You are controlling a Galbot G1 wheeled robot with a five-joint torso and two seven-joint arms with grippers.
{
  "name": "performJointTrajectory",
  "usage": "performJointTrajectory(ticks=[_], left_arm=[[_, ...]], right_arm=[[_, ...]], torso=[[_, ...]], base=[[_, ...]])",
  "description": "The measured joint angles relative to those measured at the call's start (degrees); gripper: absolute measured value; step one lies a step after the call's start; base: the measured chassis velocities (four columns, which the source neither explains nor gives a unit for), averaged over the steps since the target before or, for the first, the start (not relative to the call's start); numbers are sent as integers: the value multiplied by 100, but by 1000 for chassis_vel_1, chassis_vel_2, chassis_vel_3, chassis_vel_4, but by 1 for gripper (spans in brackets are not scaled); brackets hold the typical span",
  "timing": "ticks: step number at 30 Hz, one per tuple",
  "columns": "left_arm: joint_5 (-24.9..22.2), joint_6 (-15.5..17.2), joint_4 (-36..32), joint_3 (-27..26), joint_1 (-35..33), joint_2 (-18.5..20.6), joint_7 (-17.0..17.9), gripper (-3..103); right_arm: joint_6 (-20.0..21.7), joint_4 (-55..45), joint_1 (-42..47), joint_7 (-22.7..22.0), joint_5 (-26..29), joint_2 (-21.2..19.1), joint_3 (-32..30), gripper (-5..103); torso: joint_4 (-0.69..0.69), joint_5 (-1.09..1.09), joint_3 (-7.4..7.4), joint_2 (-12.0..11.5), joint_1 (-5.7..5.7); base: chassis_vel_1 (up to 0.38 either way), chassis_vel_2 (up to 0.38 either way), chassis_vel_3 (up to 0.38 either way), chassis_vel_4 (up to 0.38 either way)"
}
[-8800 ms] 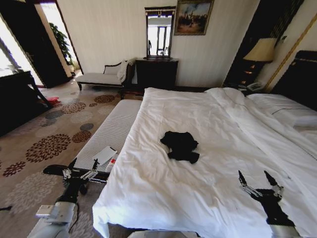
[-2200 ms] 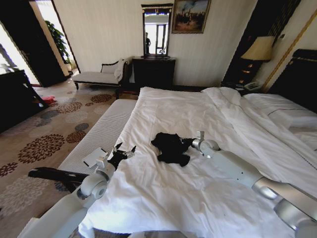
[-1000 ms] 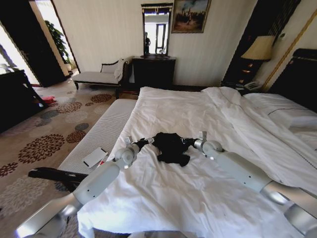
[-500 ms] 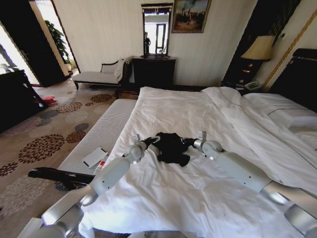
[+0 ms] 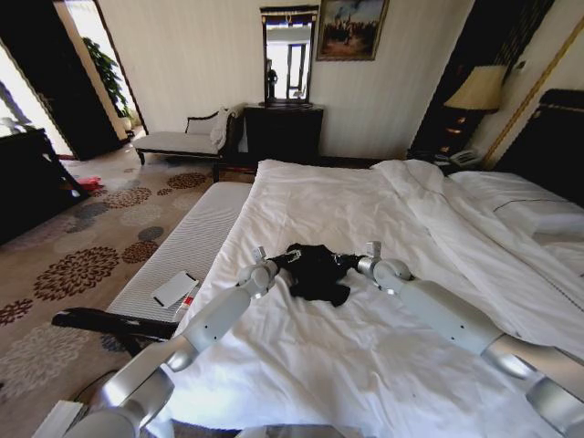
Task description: Fold the clothes on the bed.
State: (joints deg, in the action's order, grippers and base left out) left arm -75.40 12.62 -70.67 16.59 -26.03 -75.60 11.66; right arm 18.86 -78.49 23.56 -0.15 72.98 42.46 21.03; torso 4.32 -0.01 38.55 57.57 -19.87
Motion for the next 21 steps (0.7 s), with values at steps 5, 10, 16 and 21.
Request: performJointTrajectory(ticks=[5, 10, 16, 21], left_arm=[[9, 1, 89, 14, 56, -108, -34, 99], [6, 1, 212, 5, 80, -204, -18, 89], [-5, 1, 280, -30, 80, -210, 20, 67], [-6, -14, 378, -96, 97, -207, 59, 46]], right_arm=[[-2, -4, 17, -4, -3, 12, -13, 1], [-5, 5, 21, -7, -3, 18, -19, 1], [-5, 2, 21, -9, -4, 5, -20, 1], [-5, -1, 20, -9, -5, -16, -16, 1]], torso=[[0, 1, 0, 0, 0], [0, 0, 0, 0, 0], [-1, 0, 0, 0, 0], [-1, 1, 0, 0, 0]], base=[[0, 0, 0, 0], [0, 0, 0, 0], [0, 0, 0, 0], [0, 0, 0, 0]])
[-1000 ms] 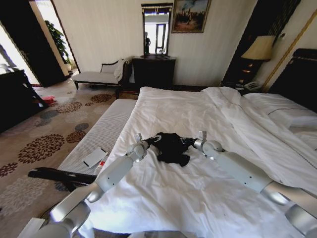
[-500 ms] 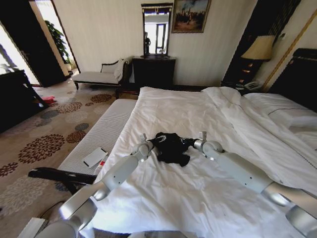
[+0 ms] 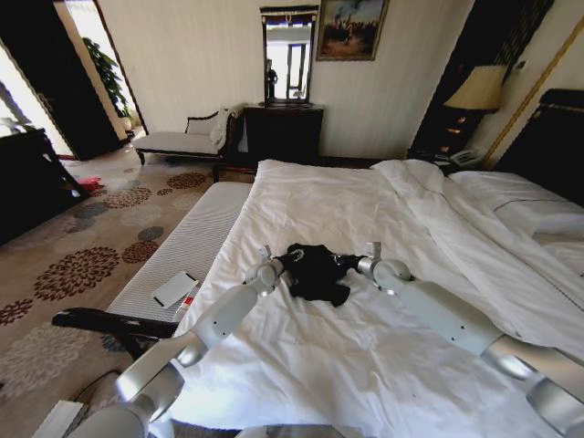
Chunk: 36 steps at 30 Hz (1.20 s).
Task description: Fold the clothes on the bed.
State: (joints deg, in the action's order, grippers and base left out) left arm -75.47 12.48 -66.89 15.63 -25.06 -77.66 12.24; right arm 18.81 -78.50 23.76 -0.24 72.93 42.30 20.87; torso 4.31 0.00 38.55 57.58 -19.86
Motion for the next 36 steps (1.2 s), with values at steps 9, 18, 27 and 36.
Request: performJointTrajectory(ticks=[9, 18, 27, 36], left_arm=[[13, -40, 120, -112, -8, -56, 64, 13], [13, -66, 86, -113, -55, 64, 74, 1], [37, -89, -227, -63, -79, 295, 80, 1], [37, -56, -1123, 55, -7, 983, 157, 1]], right_arm=[[0, 3, 18, -3, -12, 1, 12, 1], [0, 11, -2, -5, -12, 7, 18, 1], [-4, -38, -2, -14, -19, -35, 6, 1], [-31, -354, 224, -172, -110, -249, -380, 1]], torso=[[1, 0, 0, 0, 0], [0, 0, 0, 0, 0], [0, 1, 0, 0, 0], [-2, 1, 0, 0, 0]], base=[[0, 0, 0, 0], [0, 0, 0, 0], [0, 0, 0, 0], [0, 0, 0, 0]])
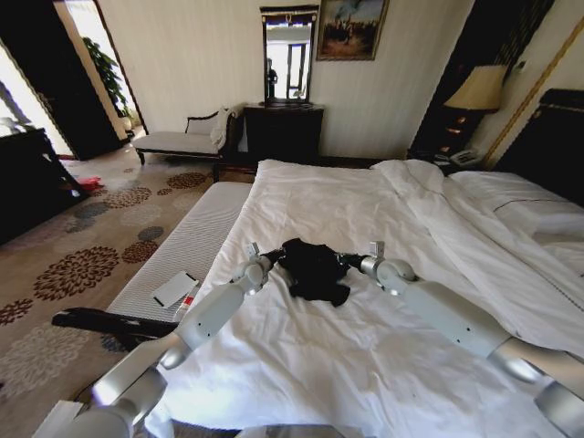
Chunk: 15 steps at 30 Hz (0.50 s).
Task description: Fold the clothes on the bed.
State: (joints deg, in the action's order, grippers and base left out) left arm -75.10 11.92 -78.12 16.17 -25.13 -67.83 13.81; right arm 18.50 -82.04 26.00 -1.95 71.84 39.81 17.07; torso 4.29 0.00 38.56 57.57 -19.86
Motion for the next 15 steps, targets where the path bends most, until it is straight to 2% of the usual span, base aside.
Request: performJointTrajectory(ticks=[7, 11, 12, 15], left_arm=[[-38, 39, -747, 13, 85, 399, 136, 1], [-76, 79, -1496, 11, 215, 793, 275, 1], [-76, 79, -1496, 11, 215, 793, 275, 1], [-21, 177, -2126, -4, 332, 1188, 396, 1]], right_arm=[[-41, -561, 308, 0, -385, -391, -561, 1], [-41, -1338, 782, -86, -577, -794, -1459, 1], [-41, -1338, 782, -86, -577, -794, -1459, 1], [-79, -1893, 1240, -53, -730, -1183, -2237, 1]], torso=[[4, 1, -1, 0, 0], [1, 1, 0, 0, 0], [1, 1, 0, 0, 0], [6, 1, -1, 0, 1]], base=[[0, 0, 0, 0], [0, 0, 0, 0], [0, 0, 0, 0], [0, 0, 0, 0]])
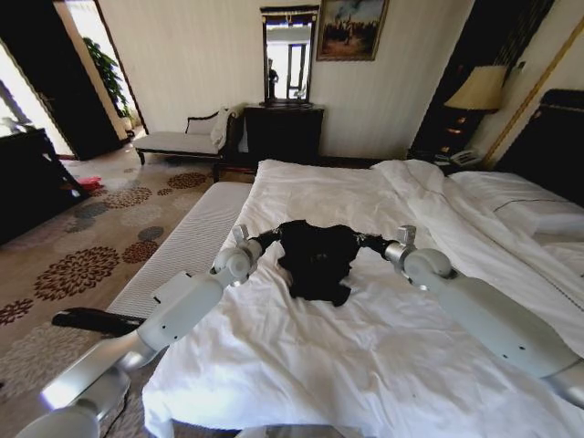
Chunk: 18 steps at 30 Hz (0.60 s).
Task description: Fold the clothes on the bed.
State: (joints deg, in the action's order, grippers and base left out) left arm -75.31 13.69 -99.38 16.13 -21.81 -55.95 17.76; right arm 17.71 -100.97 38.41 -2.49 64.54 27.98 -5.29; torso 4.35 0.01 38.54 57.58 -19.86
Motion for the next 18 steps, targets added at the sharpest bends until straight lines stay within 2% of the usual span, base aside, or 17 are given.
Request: performJointTrajectory(ticks=[2, 4, 6, 8, 9, 10, 11, 13, 15, 17, 18], left_arm=[[36, 22, -163, -11, 26, 134, 7, 1], [42, 48, -550, -96, 99, 464, 9, 1], [19, 56, -669, -139, 133, 582, 8, 1], [-74, 70, -968, -260, 300, 888, -2, 1], [-74, 70, -968, -260, 300, 888, -2, 1], [-92, 96, -1148, -314, 414, 1058, 38, 1], [-129, 118, -1304, -385, 467, 1201, 81, 1], [-154, 128, -1399, -443, 485, 1276, 102, 1], [-252, 158, -1782, -792, 500, 1610, 151, 1], [-279, 159, -1895, -911, 497, 1703, 155, 1], [-308, 159, -2084, -1120, 460, 1877, 166, 1]], right_arm=[[-12, -124, 128, 14, -37, -88, -190, 1], [-39, -449, 555, 2, -122, -294, -793, 1], [-52, -545, 701, -4, -149, -355, -990, 1], [-124, -868, 1220, 18, -246, -601, -1711, 1], [-124, -868, 1220, 18, -246, -601, -1711, 1], [-181, -1072, 1431, 43, -290, -766, -2047, 1], [-228, -1220, 1500, 48, -296, -894, -2229, 1], [-243, -1304, 1515, 47, -291, -954, -2298, 1], [-286, -1638, 1485, -23, -168, -1175, -2494, 1], [-293, -1727, 1435, -65, -103, -1241, -2530, 1], [-297, -1878, 1296, -143, 36, -1352, -2567, 1]], torso=[[-1, -1, 0, 0, 0], [-5, 0, 0, 0, 0], [-5, -2, 0, 0, 0], [-5, 0, 0, 0, 0], [-5, 0, 0, 0, 0], [2, -1, 0, 0, 0], [3, -1, 0, 0, 0], [0, -1, 0, 0, 0], [-7, -1, 0, 0, 0], [-7, 1, 0, 0, 0], [-6, 2, 0, 0, 0]], base=[[0, 0, 0, 0], [0, 0, 0, 0], [0, 0, 0, 0], [0, 0, 0, 0], [0, 0, 0, 0], [0, 0, 0, 0], [0, 0, 0, 0], [0, 0, 0, 0], [0, 0, 0, 0], [0, 0, 0, 0], [0, 0, 0, 0]])
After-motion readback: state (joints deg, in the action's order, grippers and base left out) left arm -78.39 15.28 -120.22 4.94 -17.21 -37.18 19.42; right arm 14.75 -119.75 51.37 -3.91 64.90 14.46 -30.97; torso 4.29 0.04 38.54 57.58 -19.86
